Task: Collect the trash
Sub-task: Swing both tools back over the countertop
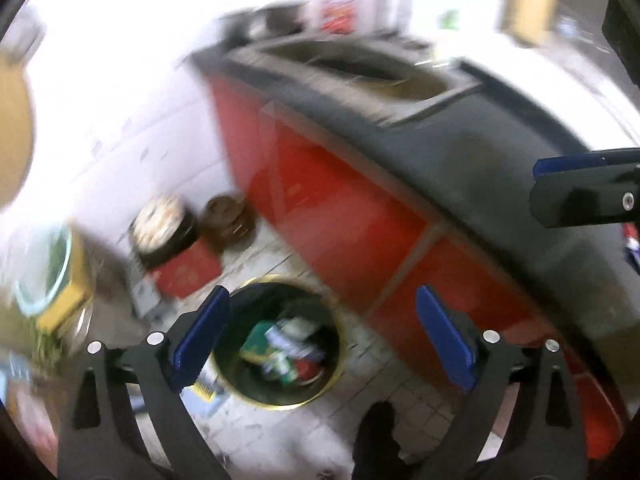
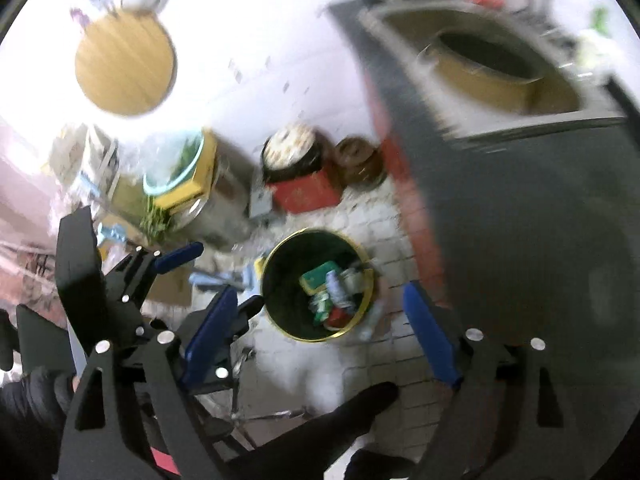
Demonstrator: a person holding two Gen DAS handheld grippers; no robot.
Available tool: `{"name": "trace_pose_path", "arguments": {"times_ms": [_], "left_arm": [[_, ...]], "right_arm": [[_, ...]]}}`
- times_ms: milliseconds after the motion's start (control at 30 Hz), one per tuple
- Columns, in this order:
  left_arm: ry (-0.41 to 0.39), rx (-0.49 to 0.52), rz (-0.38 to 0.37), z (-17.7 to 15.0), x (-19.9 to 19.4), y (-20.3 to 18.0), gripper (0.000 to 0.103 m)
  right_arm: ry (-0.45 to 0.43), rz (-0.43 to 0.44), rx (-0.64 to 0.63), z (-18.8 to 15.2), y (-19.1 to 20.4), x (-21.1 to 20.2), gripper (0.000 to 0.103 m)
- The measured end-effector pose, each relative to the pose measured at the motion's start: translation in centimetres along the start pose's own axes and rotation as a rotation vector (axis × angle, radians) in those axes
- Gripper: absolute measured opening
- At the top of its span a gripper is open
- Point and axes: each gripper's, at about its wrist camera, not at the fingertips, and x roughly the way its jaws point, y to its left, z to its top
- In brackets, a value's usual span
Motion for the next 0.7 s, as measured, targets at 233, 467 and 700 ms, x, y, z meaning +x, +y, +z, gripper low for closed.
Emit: {"name": "trace_pose_path", "arguments": {"times_ms": [233, 467, 700], "left_arm": [[-0.107, 0.316, -0.29, 5.1, -5.4, -15.6, 0.093], [-0.129, 0.639, -0.55, 4.7, -8.5, -31.6, 0.093], [-0.132, 0.875, -0.727, 0.7, -12.6, -42.5, 0.093]], "right_arm": [[-0.168, -0.227, 0.192, -7.7, -8.2, -15.5, 0.083], [-0.318, -0.474, 0.473, -19.4, -15.5, -27.7, 0.083], [-0.397, -0.604, 0.681, -30.3, -19.2, -34.9, 0.083]]}}
